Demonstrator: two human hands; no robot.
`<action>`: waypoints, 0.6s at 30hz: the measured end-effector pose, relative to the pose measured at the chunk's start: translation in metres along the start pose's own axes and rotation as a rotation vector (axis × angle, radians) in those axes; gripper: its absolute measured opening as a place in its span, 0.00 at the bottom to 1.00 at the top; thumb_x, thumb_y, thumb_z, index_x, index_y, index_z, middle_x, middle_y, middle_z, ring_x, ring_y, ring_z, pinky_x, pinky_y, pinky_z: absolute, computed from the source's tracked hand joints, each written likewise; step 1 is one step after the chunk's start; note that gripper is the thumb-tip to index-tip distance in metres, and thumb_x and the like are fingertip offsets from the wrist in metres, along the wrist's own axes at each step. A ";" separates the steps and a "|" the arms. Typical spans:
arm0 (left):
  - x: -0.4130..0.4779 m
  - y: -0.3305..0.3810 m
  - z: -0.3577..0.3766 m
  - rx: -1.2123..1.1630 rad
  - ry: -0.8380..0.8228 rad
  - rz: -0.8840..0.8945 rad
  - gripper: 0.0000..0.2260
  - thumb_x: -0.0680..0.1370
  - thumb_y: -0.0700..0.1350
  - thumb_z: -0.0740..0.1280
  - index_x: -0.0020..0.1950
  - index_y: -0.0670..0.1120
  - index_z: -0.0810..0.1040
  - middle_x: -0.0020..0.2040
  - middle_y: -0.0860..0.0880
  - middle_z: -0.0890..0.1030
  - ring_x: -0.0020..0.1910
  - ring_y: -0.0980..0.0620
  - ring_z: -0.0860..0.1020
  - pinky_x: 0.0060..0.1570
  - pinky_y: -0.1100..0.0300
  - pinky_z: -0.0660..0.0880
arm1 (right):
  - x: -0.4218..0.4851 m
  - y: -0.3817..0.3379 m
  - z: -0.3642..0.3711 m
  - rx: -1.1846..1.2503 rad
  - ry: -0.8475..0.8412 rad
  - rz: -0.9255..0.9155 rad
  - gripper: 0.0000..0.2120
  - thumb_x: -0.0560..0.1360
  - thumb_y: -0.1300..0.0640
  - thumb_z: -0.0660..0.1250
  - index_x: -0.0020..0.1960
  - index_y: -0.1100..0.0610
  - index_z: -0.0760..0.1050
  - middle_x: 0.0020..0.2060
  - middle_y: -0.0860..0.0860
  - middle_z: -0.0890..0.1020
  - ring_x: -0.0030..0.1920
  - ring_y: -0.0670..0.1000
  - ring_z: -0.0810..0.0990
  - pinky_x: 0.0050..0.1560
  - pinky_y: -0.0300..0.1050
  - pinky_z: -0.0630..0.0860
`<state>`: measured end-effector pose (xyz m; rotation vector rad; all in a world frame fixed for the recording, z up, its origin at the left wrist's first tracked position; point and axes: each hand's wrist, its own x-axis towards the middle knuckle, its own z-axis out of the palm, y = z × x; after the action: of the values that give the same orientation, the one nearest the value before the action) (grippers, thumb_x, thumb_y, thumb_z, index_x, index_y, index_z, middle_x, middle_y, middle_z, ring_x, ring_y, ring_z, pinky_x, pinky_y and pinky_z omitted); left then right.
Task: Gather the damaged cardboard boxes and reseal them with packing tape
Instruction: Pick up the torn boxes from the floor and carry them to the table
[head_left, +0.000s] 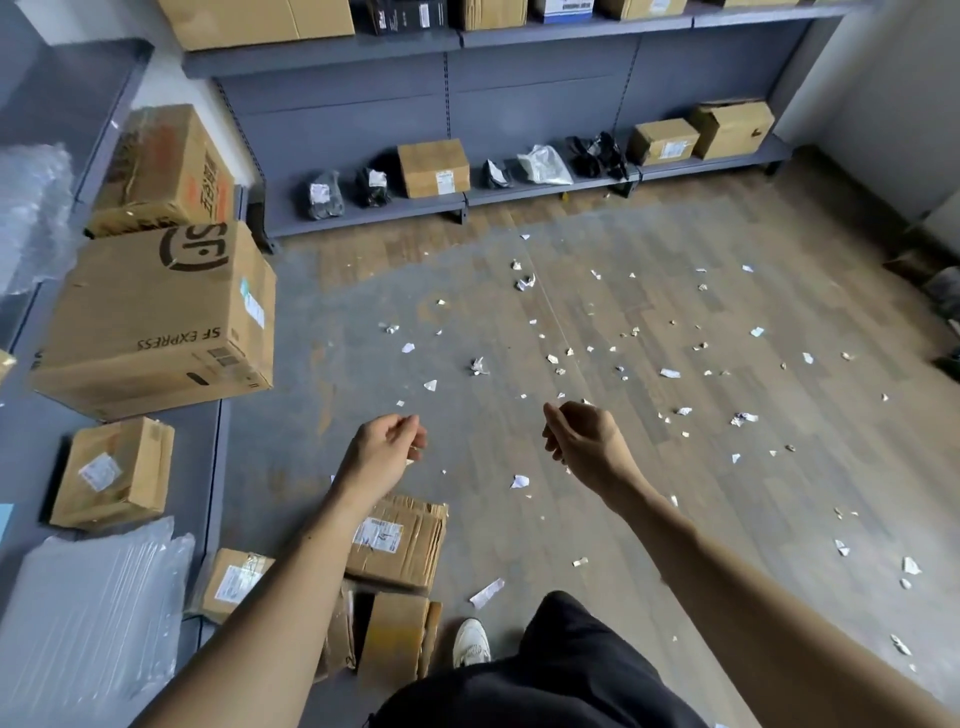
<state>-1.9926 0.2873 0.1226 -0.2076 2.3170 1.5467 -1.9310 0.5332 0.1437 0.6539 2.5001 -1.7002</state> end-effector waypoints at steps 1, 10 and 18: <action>0.008 0.000 -0.002 -0.005 0.009 -0.006 0.12 0.83 0.43 0.63 0.41 0.45 0.80 0.37 0.49 0.83 0.34 0.54 0.81 0.52 0.47 0.79 | 0.009 -0.003 0.002 0.005 -0.009 -0.004 0.19 0.82 0.53 0.62 0.36 0.62 0.75 0.28 0.50 0.77 0.27 0.46 0.74 0.32 0.38 0.71; 0.040 0.005 -0.015 -0.047 0.137 -0.069 0.12 0.83 0.44 0.63 0.43 0.42 0.81 0.38 0.49 0.84 0.38 0.50 0.81 0.49 0.53 0.77 | 0.076 -0.029 0.028 -0.084 -0.192 -0.064 0.19 0.82 0.53 0.62 0.34 0.59 0.75 0.27 0.49 0.78 0.27 0.45 0.74 0.33 0.40 0.72; 0.012 0.002 -0.044 -0.002 0.255 -0.155 0.13 0.83 0.46 0.61 0.49 0.40 0.81 0.43 0.50 0.84 0.35 0.63 0.80 0.36 0.68 0.74 | 0.081 -0.037 0.074 -0.102 -0.353 -0.112 0.19 0.82 0.53 0.63 0.33 0.57 0.74 0.26 0.49 0.77 0.26 0.45 0.74 0.34 0.42 0.72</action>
<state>-2.0135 0.2491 0.1349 -0.6025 2.4215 1.5209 -2.0328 0.4809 0.1255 0.1869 2.3869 -1.5460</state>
